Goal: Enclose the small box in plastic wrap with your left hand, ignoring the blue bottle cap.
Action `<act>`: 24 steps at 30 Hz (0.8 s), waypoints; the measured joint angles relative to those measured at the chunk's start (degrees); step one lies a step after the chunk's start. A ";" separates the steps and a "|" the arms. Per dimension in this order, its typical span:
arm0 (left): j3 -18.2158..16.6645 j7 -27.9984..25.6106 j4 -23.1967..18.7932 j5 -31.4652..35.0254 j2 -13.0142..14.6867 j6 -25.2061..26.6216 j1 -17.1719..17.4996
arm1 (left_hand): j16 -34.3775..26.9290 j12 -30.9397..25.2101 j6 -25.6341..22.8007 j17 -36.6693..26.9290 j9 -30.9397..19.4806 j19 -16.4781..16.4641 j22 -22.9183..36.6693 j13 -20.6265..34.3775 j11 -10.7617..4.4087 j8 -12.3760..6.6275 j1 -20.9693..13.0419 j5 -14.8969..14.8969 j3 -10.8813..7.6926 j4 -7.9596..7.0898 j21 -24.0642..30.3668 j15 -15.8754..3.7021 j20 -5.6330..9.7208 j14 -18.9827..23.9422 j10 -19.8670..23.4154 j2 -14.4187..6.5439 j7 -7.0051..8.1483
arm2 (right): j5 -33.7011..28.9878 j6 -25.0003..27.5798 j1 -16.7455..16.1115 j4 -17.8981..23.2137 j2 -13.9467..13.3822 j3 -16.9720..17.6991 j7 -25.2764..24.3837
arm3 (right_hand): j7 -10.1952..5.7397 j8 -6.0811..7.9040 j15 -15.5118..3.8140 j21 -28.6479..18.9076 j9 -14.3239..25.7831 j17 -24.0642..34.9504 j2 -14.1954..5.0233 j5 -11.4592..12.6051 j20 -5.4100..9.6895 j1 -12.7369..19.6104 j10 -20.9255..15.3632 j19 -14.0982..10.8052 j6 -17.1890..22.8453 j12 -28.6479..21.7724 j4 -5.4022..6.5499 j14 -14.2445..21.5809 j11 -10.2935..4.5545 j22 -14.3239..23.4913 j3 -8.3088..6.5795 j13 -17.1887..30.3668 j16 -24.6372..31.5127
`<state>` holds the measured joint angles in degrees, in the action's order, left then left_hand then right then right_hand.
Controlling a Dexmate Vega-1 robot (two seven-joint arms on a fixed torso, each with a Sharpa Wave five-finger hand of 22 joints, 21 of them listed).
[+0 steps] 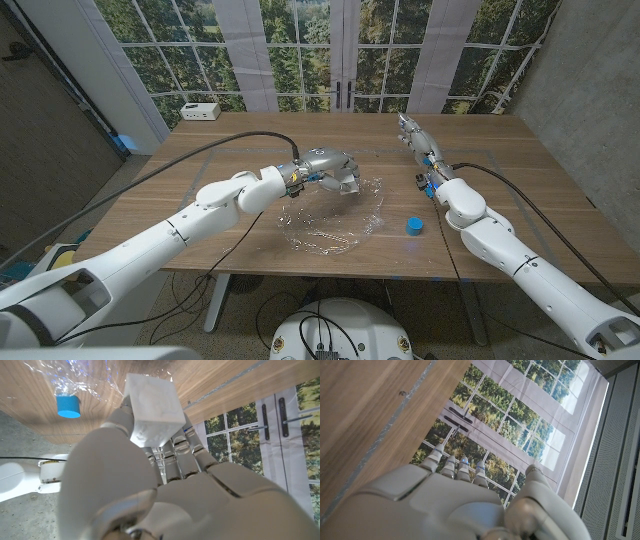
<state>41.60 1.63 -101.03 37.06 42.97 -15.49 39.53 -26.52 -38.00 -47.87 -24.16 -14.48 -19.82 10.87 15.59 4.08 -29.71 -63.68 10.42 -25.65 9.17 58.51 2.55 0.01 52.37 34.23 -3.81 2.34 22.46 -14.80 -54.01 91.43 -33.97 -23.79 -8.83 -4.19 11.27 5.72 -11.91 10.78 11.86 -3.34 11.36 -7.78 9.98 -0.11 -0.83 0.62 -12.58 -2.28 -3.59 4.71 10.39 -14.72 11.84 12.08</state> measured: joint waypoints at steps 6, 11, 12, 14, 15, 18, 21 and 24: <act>0.31 2.11 0.21 -0.47 -0.05 -0.31 -0.15 | 0.28 0.00 -0.01 -0.01 0.10 0.00 -0.01 0.00 0.00 0.05 0.00 0.00 -0.23 0.24 0.12 -0.01 0.00 0.00 0.00 0.00 0.00 | -0.07 0.14 -0.13 0.18 0.02 0.00 -0.16 | 0.00 0.00 0.00 0.00 0.00 0.00 0.00 0.00 0.00 0.00 0.00 0.00 0.00 0.00 0.00 0.00 0.00 0.00 0.00 0.00 0.00; 0.51 3.91 0.19 -0.56 0.07 -0.26 -0.27 | 0.39 0.00 -0.01 -0.01 0.16 -0.35 -0.06 0.00 0.00 0.06 0.00 0.00 -0.23 0.23 0.45 -0.23 0.34 0.23 0.01 0.00 0.00 | -0.22 0.15 -0.11 0.19 0.19 -0.04 -0.17 | 0.03 0.00 0.00 0.00 0.00 0.00 0.00 0.00 0.00 0.00 0.00 0.00 0.03 0.00 0.00 0.00 0.00 0.00 0.00 0.00 0.00; 0.51 4.55 0.19 -0.56 0.07 -0.14 -0.27 | 0.39 0.00 -0.01 -0.01 0.16 -0.36 -0.06 0.00 0.00 0.07 0.00 0.00 -0.23 0.23 0.45 -0.24 0.34 0.23 0.01 0.00 0.00 | -0.22 0.15 -0.07 0.16 0.25 -0.09 -0.17 | 0.16 0.00 0.00 0.00 0.00 0.00 0.00 0.00 0.00 0.00 0.01 0.00 0.16 0.00 0.00 0.00 0.00 0.01 0.00 0.00 0.00; 0.67 4.93 0.17 -0.58 0.12 -0.04 -0.36 | 0.40 0.00 -0.01 -0.01 0.16 -0.36 -0.06 0.00 0.00 0.10 0.00 -0.01 -0.23 0.23 0.58 -0.32 0.34 0.31 0.02 0.00 0.00 | -0.32 0.15 -0.04 0.14 0.28 -0.11 -0.17 | 0.21 0.00 0.00 0.00 0.00 0.00 0.00 0.00 0.00 0.00 0.00 0.00 0.21 0.00 0.00 0.00 0.00 0.01 0.00 0.00 0.00; 0.82 5.72 0.17 -0.72 0.12 0.11 -0.48 | 0.40 0.00 -0.02 -0.01 0.16 -0.36 -0.07 0.00 0.00 0.12 0.00 -0.01 -0.23 0.23 0.78 -0.32 0.34 0.31 0.02 0.00 0.00 | -0.36 0.15 0.03 0.07 0.32 -0.16 -0.16 | 0.21 0.00 0.00 0.00 0.00 0.00 0.00 0.00 0.00 0.00 0.01 0.00 0.21 0.00 0.00 0.00 0.00 0.01 0.00 0.00 0.00; 1.20 7.03 0.21 -0.79 0.10 0.14 -0.89 | 0.79 0.00 -0.23 -0.02 0.16 -0.36 -0.08 0.00 -0.01 0.25 0.00 -0.01 -0.23 0.23 0.89 -0.32 0.34 0.31 0.04 0.00 0.01 | -0.43 0.13 0.09 -0.02 0.41 -0.25 -0.16 | 0.21 0.00 0.00 0.00 0.00 0.00 0.00 0.00 0.00 0.00 0.01 0.00 0.21 0.00 0.00 0.00 0.00 0.01 0.00 0.00 0.00; 1.56 7.97 0.39 -0.64 0.06 0.19 -1.22 | 0.85 0.00 -0.40 -0.11 0.41 -0.36 -0.08 0.00 0.14 0.28 0.00 -0.07 -0.23 0.23 0.89 -0.32 0.34 0.31 0.29 0.00 0.04 | -0.50 0.00 0.19 -0.11 0.52 -0.29 -0.16 | 0.21 0.00 0.00 0.00 0.00 0.00 0.00 0.00 0.00 0.00 0.01 0.00 0.21 0.00 0.00 0.00 0.00 0.01 0.00 0.00 0.00; 1.82 8.90 0.56 -0.50 -0.05 0.38 -1.50 | 0.86 0.00 -0.42 -0.12 0.44 -0.35 -0.08 0.00 0.14 0.30 0.00 -0.08 -0.23 0.23 0.89 -0.32 0.33 0.31 0.29 0.00 0.05 | -0.57 -0.03 0.19 -0.14 0.55 -0.31 -0.16 | 0.21 0.00 0.00 0.00 0.00 0.00 0.00 0.00 0.00 0.00 0.01 0.00 0.21 0.00 0.00 0.00 0.00 0.01 0.00 0.00 0.00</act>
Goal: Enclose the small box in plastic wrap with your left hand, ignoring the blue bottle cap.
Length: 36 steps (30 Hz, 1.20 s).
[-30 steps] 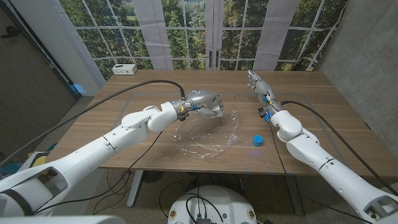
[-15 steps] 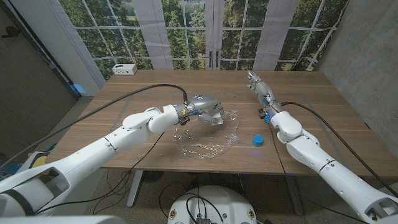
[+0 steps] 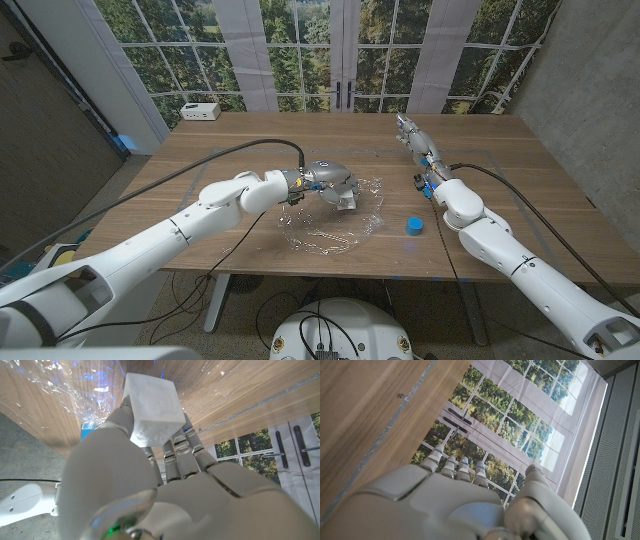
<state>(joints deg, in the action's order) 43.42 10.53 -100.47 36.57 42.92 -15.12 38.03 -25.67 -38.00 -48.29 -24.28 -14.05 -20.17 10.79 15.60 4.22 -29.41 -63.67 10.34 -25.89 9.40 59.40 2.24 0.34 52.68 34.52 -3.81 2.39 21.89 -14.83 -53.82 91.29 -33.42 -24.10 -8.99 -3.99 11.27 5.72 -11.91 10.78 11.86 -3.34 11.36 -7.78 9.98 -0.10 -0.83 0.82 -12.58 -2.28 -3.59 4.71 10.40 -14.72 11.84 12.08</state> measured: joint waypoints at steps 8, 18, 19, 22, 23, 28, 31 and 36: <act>0.82 2.38 0.25 0.60 -0.20 0.31 -0.79 | 0.42 0.00 -0.07 -0.48 0.08 0.00 -0.01 0.00 0.00 0.17 0.00 -0.03 -0.23 0.23 0.45 0.01 -0.01 0.41 0.00 0.00 0.06 | -0.04 0.00 -0.09 0.00 0.03 0.00 -0.17 | 0.00 0.00 -0.20 0.00 0.00 0.00 0.00 0.00 0.00 0.00 0.00 0.00 0.00 0.00 -0.25 0.20 0.00 0.00 -0.25 0.00 0.00; 2.30 7.64 0.40 1.08 -0.38 0.43 -3.04 | 4.87 0.77 1.32 1.03 0.99 2.78 -0.31 0.00 -0.57 2.67 0.03 -0.43 2.25 -2.25 0.55 -2.52 -1.52 -1.70 -0.57 0.03 -1.30 | -0.18 0.00 -0.07 -0.05 0.21 0.00 -0.50 | 0.00 0.00 -0.20 0.00 0.00 0.00 0.00 0.00 0.00 0.00 0.00 0.00 0.00 0.00 -0.24 0.20 0.00 0.00 -0.25 0.00 0.00; 2.30 7.79 0.40 1.12 -0.38 0.45 -3.04 | 5.39 1.48 1.75 1.44 1.02 3.24 -0.40 0.00 -0.88 3.05 0.33 -0.43 2.47 -2.47 0.43 -2.83 -1.60 -2.00 -0.89 0.33 -1.43 | -0.18 0.00 -0.06 -0.06 0.22 0.00 -0.50 | 0.00 0.00 -0.20 0.00 0.00 0.00 0.00 0.00 0.00 0.00 0.00 0.00 0.00 0.00 -0.24 0.20 0.00 0.01 -0.25 0.00 0.00; 2.68 9.76 0.25 1.10 -0.51 0.79 -3.88 | 6.90 3.48 3.51 2.51 1.48 4.57 -0.41 4.11 -1.38 4.12 4.79 -0.43 3.18 -3.19 -0.32 -5.98 -2.47 -1.26 -1.38 -0.16 -0.94 | -0.27 0.00 -0.02 -0.11 0.27 0.00 -0.67 | 0.00 0.00 -0.20 0.00 0.00 -0.06 0.00 0.00 0.00 0.00 0.00 0.00 0.00 0.00 -0.24 0.20 0.00 0.01 -0.25 0.00 0.00; 2.85 11.01 0.18 1.02 -0.56 1.02 -4.19 | 7.32 4.12 4.22 2.74 1.58 5.09 -0.41 5.53 -1.68 4.58 5.80 -0.43 3.37 -3.41 -0.51 -6.45 -2.81 -1.73 -1.68 -0.25 -0.95 | -0.28 0.00 -0.01 -0.12 0.29 0.00 -0.71 | 0.00 0.00 -0.20 0.00 0.00 -0.11 0.00 0.00 0.00 0.00 0.00 0.00 0.00 0.00 -0.24 0.20 0.00 0.01 -0.24 0.00 0.00; 3.60 14.95 -0.56 1.12 -0.63 1.94 -5.57 | 9.98 7.92 7.95 4.28 2.33 8.48 -0.67 5.31 -4.58 7.15 9.19 -0.42 3.94 -4.34 -2.34 -8.85 -4.31 -4.91 -2.04 0.40 -1.08 | -0.32 0.00 -0.02 -0.14 0.36 0.06 -0.93 | 0.00 0.00 -0.20 0.00 0.00 -0.15 0.00 0.00 0.00 0.00 0.00 0.00 0.00 0.00 -0.48 0.20 0.00 0.01 -0.48 0.00 0.00; 3.86 16.63 -1.07 1.46 -0.64 2.61 -6.09 | 11.88 10.63 11.14 5.24 2.61 10.51 -0.67 4.03 -7.46 9.14 10.72 -0.42 4.63 -3.97 -3.60 -7.36 -5.15 -9.87 -1.28 0.92 -1.02 | -0.32 0.00 -0.05 -0.15 0.40 0.09 -0.99 | 0.00 0.00 -0.20 0.00 0.00 -0.15 0.00 0.00 0.00 0.00 0.00 0.00 0.00 0.00 -0.48 0.20 0.00 0.01 -0.48 0.00 0.00; 4.08 18.52 -2.56 3.31 -0.33 4.25 -6.48 | 13.79 13.16 14.00 6.32 2.86 12.72 -0.67 3.00 -8.86 11.01 11.43 -0.41 4.96 -3.64 -4.83 -5.93 -5.75 -15.44 -1.48 1.30 -0.65 | -0.32 -0.03 -0.07 -0.21 0.45 0.14 -1.01 | 0.00 0.00 -0.20 0.00 0.00 -0.15 0.00 0.00 0.00 0.00 0.00 0.00 -0.01 0.00 -0.48 0.20 0.00 0.01 -0.48 0.00 0.00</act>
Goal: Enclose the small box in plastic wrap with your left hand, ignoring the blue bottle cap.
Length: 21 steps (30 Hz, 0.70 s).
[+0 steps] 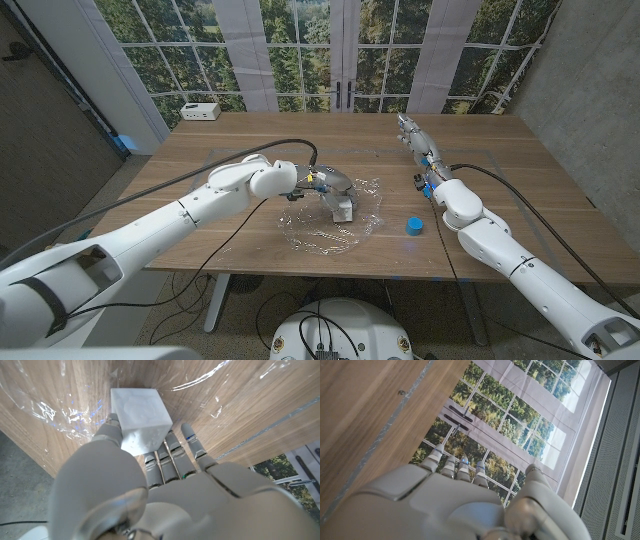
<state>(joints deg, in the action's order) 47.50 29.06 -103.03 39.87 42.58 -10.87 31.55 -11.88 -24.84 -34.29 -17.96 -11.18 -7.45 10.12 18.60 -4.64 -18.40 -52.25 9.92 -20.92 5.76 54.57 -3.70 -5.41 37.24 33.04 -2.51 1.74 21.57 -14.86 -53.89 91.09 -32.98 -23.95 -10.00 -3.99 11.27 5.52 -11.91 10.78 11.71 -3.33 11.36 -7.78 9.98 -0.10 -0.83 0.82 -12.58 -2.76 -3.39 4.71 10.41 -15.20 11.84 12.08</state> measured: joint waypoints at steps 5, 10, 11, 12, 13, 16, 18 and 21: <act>-0.22 0.08 -1.93 2.63 0.65 1.82 0.30 | 0.66 1.53 0.47 0.15 0.00 1.26 0.01 -0.51 0.21 0.64 0.05 0.00 0.44 0.44 -1.17 0.50 -0.42 -4.24 -2.06 -0.10 -0.15 | 0.06 -0.13 0.00 -0.05 0.03 0.02 0.07 | 0.00 0.00 0.00 0.00 0.00 0.10 -0.23 0.00 0.00 -0.23 0.00 0.00 0.00 0.00 0.00 0.00 0.00 0.00 0.00 0.00 0.00; -0.90 -2.15 -4.27 6.74 1.46 3.71 1.60 | 1.09 4.59 3.57 0.82 0.00 3.84 0.01 -1.05 1.04 2.84 -0.33 0.00 0.77 1.29 -2.89 0.97 -0.73 -11.00 -6.82 -0.75 0.46 | 0.07 -0.20 0.04 -0.04 -0.03 0.05 0.20 | 0.00 0.00 0.00 0.00 0.00 0.17 -0.23 0.00 0.00 -0.23 0.00 0.00 0.00 0.00 0.00 0.00 0.00 0.00 0.00 0.00 0.00; -0.98 -2.55 -4.36 7.13 1.49 3.92 1.68 | 1.08 5.15 4.51 0.96 -0.01 4.18 0.01 -1.06 1.19 3.41 -0.33 0.00 0.96 1.49 -3.18 1.03 -0.89 -12.14 -7.67 -0.75 0.45 | 0.07 -0.20 0.04 0.01 -0.05 0.07 0.20 | 0.00 0.00 0.00 0.00 0.00 0.17 -0.23 0.00 0.00 -0.23 0.00 0.00 0.00 0.00 0.00 0.00 0.00 0.00 0.00 0.00 0.00; -0.98 -2.87 -4.36 7.33 1.49 4.06 1.68 | 1.09 5.60 5.43 1.16 -0.01 4.43 0.01 -1.22 1.29 3.92 -0.64 0.00 0.98 1.51 -3.33 1.05 -1.14 -13.16 -8.45 -1.06 0.35 | 0.07 -0.20 0.04 0.05 -0.07 0.07 0.20 | 0.00 0.00 0.00 0.00 0.00 0.17 -0.23 0.00 0.00 -0.23 0.00 0.00 0.00 0.00 0.00 0.00 0.00 0.00 0.00 0.00 0.00; -1.24 -3.27 -4.68 7.52 1.61 4.21 1.98 | 1.08 6.02 6.09 1.21 -0.01 4.62 0.01 -1.32 1.49 4.31 -0.64 0.01 0.98 1.51 -3.33 1.14 -1.33 -13.85 -9.06 -1.06 0.33 | 0.07 -0.20 0.04 0.11 -0.10 0.08 0.20 | 0.00 0.00 -0.02 0.00 0.00 0.17 -0.23 0.00 0.00 -0.23 0.00 0.00 0.00 0.00 0.00 0.02 0.00 0.00 0.00 0.00 0.00; -2.03 -3.85 -5.30 7.54 1.72 4.49 2.43 | 1.08 6.64 7.81 1.67 -0.01 5.46 0.01 -1.33 1.65 5.26 -0.62 0.01 1.66 1.76 -4.17 1.17 -1.75 -15.25 -9.98 -1.04 0.61 | 0.07 -0.20 -0.01 0.37 -0.20 0.15 0.20 | 0.00 0.00 -0.21 0.00 0.00 0.17 -0.23 0.00 0.00 -0.23 0.00 0.00 0.00 0.00 0.00 0.21 0.00 0.00 0.00 0.00 0.00; -2.08 -3.18 -5.41 7.09 1.69 4.54 2.22 | 1.08 6.89 8.64 1.98 -0.01 5.76 0.01 -1.33 1.48 5.77 0.06 0.01 2.42 1.65 -4.21 1.32 -1.85 -15.61 -10.24 -0.35 0.77 | 0.07 -0.20 -0.12 0.51 -0.28 0.17 0.20 | 0.00 0.00 -0.21 0.00 0.00 0.17 -0.23 0.00 0.00 -0.23 0.00 0.00 0.00 0.00 0.00 0.21 0.00 0.00 0.00 0.00 0.00; -2.08 -1.40 -5.52 6.72 1.61 4.56 1.84 | 1.01 7.09 8.70 2.27 -0.01 5.76 0.01 -1.59 1.47 5.78 0.58 0.00 2.92 1.60 -4.66 1.34 -1.85 -15.63 -10.24 0.17 0.72 | 0.07 -0.20 -0.33 0.82 -0.41 0.29 0.15 | 0.00 0.00 -0.21 0.00 0.00 0.17 -0.23 0.00 0.00 -0.23 0.00 0.00 0.00 0.26 0.00 0.21 0.00 0.00 0.00 0.00 0.00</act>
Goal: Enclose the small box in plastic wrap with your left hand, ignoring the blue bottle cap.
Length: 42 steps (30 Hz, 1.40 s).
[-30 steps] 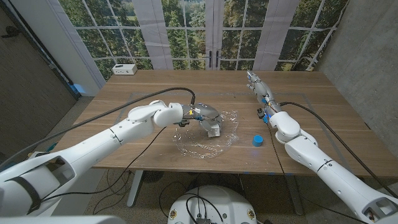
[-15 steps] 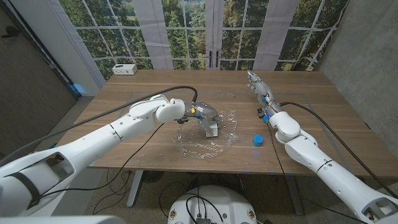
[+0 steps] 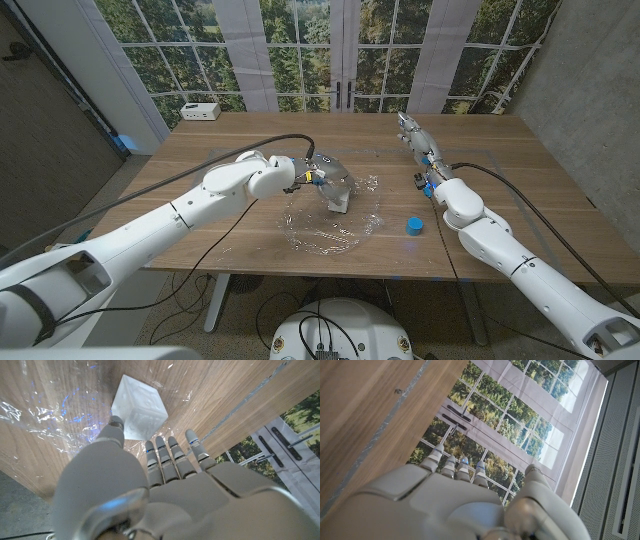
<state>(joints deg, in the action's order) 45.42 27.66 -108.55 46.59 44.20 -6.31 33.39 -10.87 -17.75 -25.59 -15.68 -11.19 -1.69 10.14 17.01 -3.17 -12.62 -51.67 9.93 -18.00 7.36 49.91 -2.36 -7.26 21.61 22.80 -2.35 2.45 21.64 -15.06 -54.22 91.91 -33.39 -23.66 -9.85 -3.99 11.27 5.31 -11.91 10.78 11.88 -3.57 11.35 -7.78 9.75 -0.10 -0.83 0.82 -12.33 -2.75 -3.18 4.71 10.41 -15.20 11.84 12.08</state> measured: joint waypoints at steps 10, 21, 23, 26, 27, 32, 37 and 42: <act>-1.40 -1.91 -0.25 -2.91 -0.04 -0.04 0.65 | -0.25 2.00 3.06 0.80 -0.01 0.91 0.15 0.00 1.94 1.33 4.66 0.00 2.02 -2.00 -1.18 0.71 -0.91 -3.37 -3.17 -1.16 -1.02 | 0.00 0.00 -0.74 0.61 -0.17 0.28 -0.31 | -0.21 0.00 0.00 0.00 0.00 -0.01 0.00 0.00 0.00 0.00 0.00 0.00 0.21 0.18 0.00 0.00 0.00 0.00 0.00 0.00 0.00; -3.40 -7.78 1.85 -5.13 -1.57 -0.42 0.99 | -1.28 1.42 -1.48 2.62 -0.01 -0.37 0.14 -0.63 0.54 0.16 1.95 0.27 -1.64 -0.24 -1.61 -0.09 -1.53 -1.67 1.04 -5.59 0.26 | -0.03 -0.33 -1.45 1.40 -0.50 0.52 -0.56 | -0.21 0.00 0.00 0.00 0.00 -0.01 0.00 0.00 0.00 0.00 0.00 0.00 0.21 0.18 0.00 0.00 0.00 0.00 0.00 0.00 0.00; -3.22 -8.29 2.36 -5.06 -2.00 -0.56 0.47 | -1.28 1.00 -2.25 2.88 -0.01 -0.40 0.14 -0.80 0.09 0.04 1.95 0.27 -1.71 -0.16 -1.83 0.00 -1.51 -1.58 2.00 -5.59 0.54 | -0.05 -0.43 -1.48 1.59 -0.58 0.53 -0.52 | -0.21 0.00 0.00 0.00 0.00 -0.01 0.00 0.00 0.00 0.00 0.00 0.00 0.21 0.18 0.00 0.00 0.00 0.00 0.00 0.00 0.00; -2.17 -8.66 4.16 -4.69 -3.42 -0.79 -1.05 | -1.28 1.00 -2.74 3.16 -0.01 -0.88 0.14 -0.81 -0.30 0.04 2.22 0.27 -1.71 -0.16 -1.83 -0.31 -1.04 -1.27 2.81 -5.32 0.61 | -0.22 -0.64 -1.51 1.90 -0.76 0.55 -0.29 | -0.21 0.00 0.00 0.00 0.00 -0.01 0.00 0.00 0.00 0.00 0.00 0.00 0.21 0.18 0.00 0.00 0.00 0.00 0.00 0.00 0.00; -1.92 -8.79 4.55 -4.55 -3.74 -0.83 -1.40 | -1.28 1.00 -3.20 3.18 -0.01 -0.88 0.14 -0.81 -0.21 0.04 2.35 0.27 -1.71 -0.16 -1.83 -0.31 -1.04 -1.27 2.90 -5.19 0.60 | -0.27 -0.69 -1.53 2.01 -0.83 0.57 -0.25 | -0.21 0.00 0.00 0.00 0.00 -0.01 0.00 0.00 0.00 0.00 0.00 0.00 0.21 0.18 0.00 0.00 0.00 0.00 0.00 0.00 0.00; -0.22 -9.36 7.20 -3.59 -5.80 -1.24 -3.80 | -1.28 0.79 -3.45 3.57 -0.02 -0.88 0.14 -1.02 -1.07 0.04 2.73 0.27 -1.59 -0.04 -2.05 -0.31 -1.03 -1.27 3.77 -4.81 0.74 | -0.53 -1.00 -1.65 2.53 -1.14 0.80 -0.10 | -0.21 0.00 0.00 0.00 0.00 -0.01 0.00 0.00 0.00 0.00 0.00 0.00 0.21 0.18 0.00 0.00 0.00 0.00 0.00 0.00 0.00; 1.71 -9.33 10.03 -2.89 -7.91 -1.63 -6.49 | -1.28 0.79 -5.26 3.97 -0.02 -1.09 -0.02 -1.06 -1.54 -0.40 3.78 0.27 -1.35 0.20 -2.27 -0.31 -0.82 -1.28 4.24 -3.76 0.72 | -0.70 -1.42 -1.74 2.72 -1.32 1.04 0.07 | -0.21 0.00 0.00 0.00 0.00 -0.01 0.00 0.00 0.00 0.00 0.00 0.00 0.21 0.18 0.00 0.00 0.00 0.00 0.00 0.00 0.00; 3.95 -8.66 13.27 -1.80 -10.00 -1.77 -9.26 | -1.27 0.79 -5.80 4.17 -0.02 -1.29 -0.01 -1.33 -1.84 -0.74 3.54 0.27 -1.12 0.43 -2.27 -0.31 -0.61 -1.28 4.55 -3.21 0.79 | -0.74 -1.83 -1.81 2.75 -1.47 1.25 0.35 | -0.21 0.00 0.00 0.00 0.00 -0.01 0.00 0.00 0.00 0.00 -0.11 0.00 0.21 0.18 0.00 0.00 -0.12 0.00 0.00 0.00 0.00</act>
<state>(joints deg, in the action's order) 49.36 19.00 -95.28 44.79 34.20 -8.08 24.13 -12.14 -16.96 -31.39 -11.51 -11.21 -2.99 10.12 15.68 -5.01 -13.36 -48.13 10.20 -19.12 7.79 47.64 -2.66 -7.87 20.33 27.35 -5.56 3.25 20.90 -16.89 -56.02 94.66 -34.86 -22.41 -9.50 -4.20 11.27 5.31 -11.91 10.78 11.86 -3.56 11.36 -7.78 9.75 -0.21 -0.83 1.02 -12.15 -2.75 -3.18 4.60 10.42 -15.19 11.84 12.08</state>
